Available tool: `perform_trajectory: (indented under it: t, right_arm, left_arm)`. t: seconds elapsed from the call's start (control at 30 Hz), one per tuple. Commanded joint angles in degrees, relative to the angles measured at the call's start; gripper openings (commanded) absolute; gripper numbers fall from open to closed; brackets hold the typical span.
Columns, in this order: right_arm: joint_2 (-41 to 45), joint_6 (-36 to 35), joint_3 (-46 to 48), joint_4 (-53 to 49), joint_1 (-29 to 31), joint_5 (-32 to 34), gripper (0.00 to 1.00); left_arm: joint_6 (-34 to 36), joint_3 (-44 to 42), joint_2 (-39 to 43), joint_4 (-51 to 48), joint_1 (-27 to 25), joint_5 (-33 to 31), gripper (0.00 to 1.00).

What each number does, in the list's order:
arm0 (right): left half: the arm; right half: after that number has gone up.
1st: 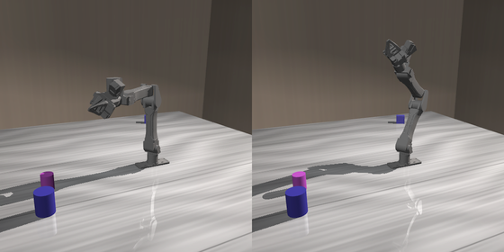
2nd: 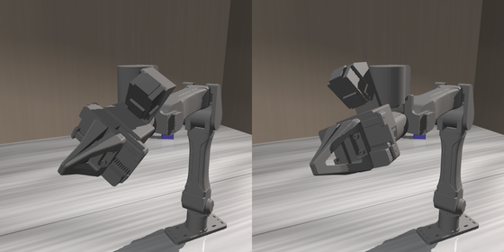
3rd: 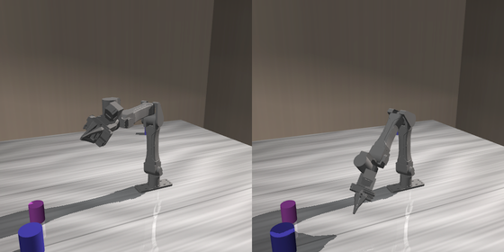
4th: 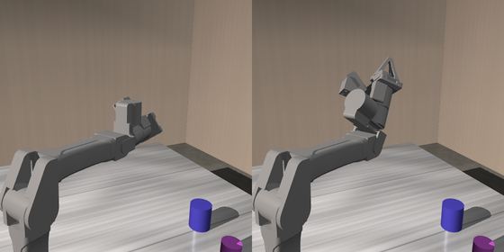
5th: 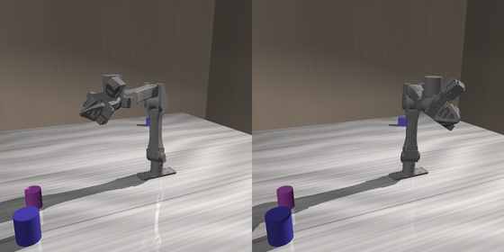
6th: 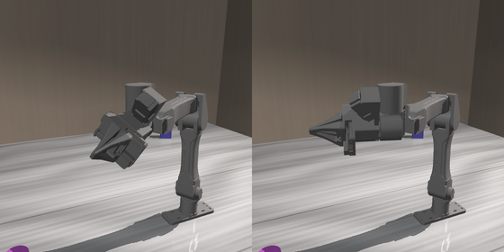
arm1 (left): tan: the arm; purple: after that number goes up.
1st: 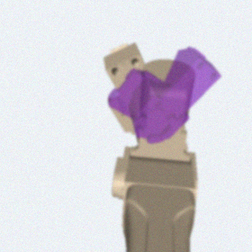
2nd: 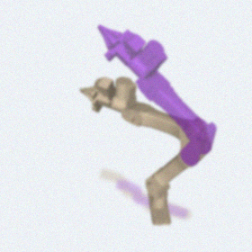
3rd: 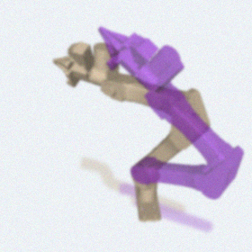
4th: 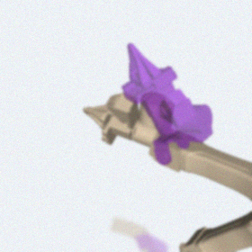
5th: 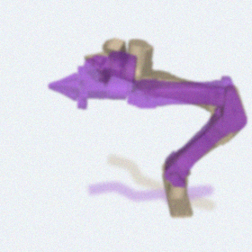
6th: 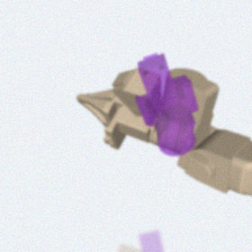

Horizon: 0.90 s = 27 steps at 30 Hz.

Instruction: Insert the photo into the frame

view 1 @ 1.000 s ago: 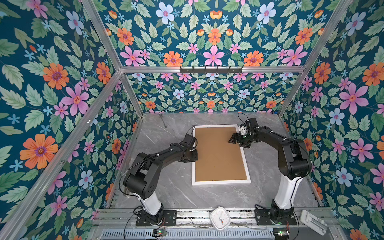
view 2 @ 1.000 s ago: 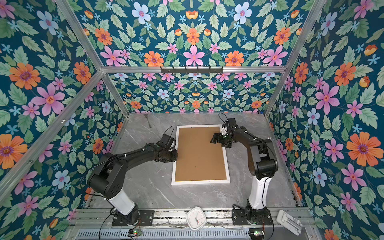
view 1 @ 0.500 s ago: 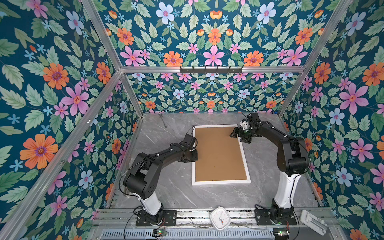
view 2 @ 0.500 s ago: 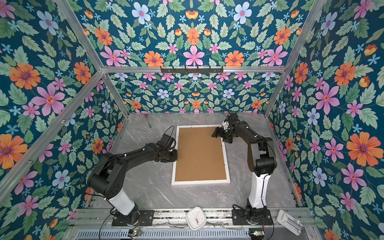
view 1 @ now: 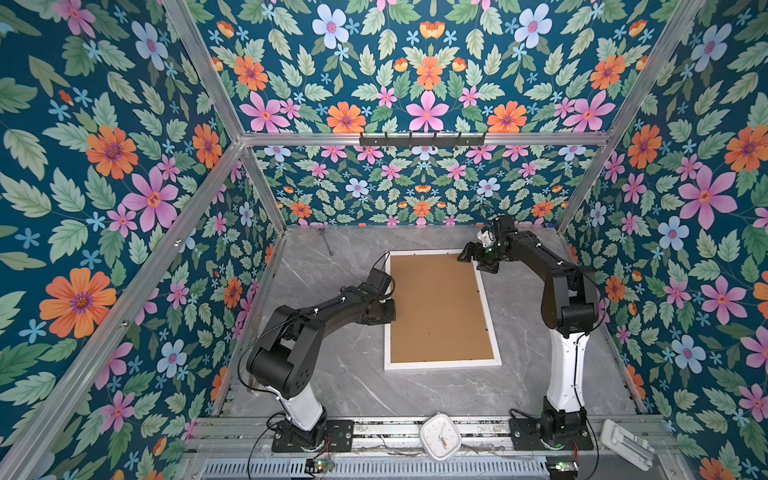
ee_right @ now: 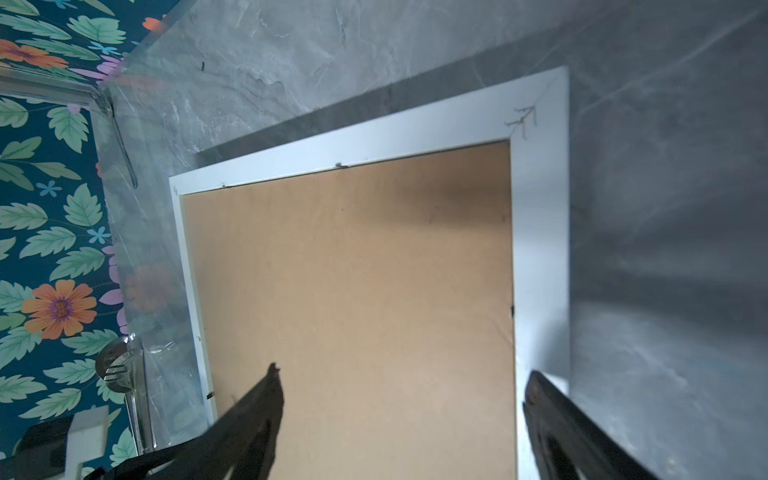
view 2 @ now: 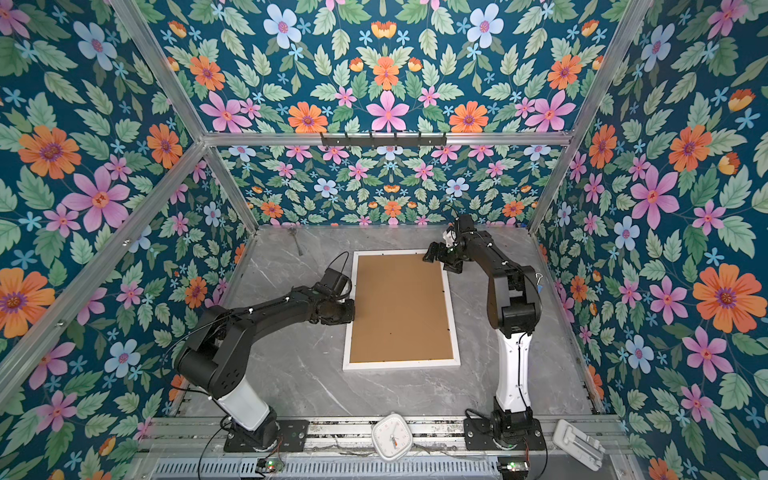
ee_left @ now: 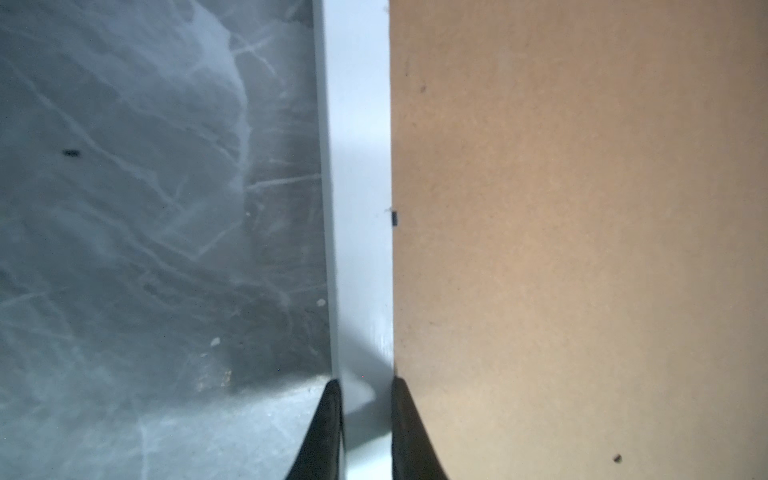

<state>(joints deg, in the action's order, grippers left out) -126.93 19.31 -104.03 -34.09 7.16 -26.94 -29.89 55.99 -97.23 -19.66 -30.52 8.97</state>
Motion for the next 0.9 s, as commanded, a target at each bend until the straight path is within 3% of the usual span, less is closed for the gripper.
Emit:
perform_trajectory:
  t: [0.0,0.4,0.87]
  right_arm:
    - [-1.5,-1.3,-1.7,-2.9,-0.1,-0.1,0.90]
    - [-7.1,-2.4,-8.7,-6.3,-0.4,-1.0,0.90]
    - [-4.3,-2.3,-4.1,-4.8,-0.3,-1.2,0.89]
  left_arm:
    - [1.5,-0.4,-1.0,-5.0,-0.2,0.9,0.10]
    - [1.7,0.0,-1.5,-5.0,-0.3,1.3,0.10]
    - [1.7,0.8,-2.2,-5.3,-0.5,1.6,0.10]
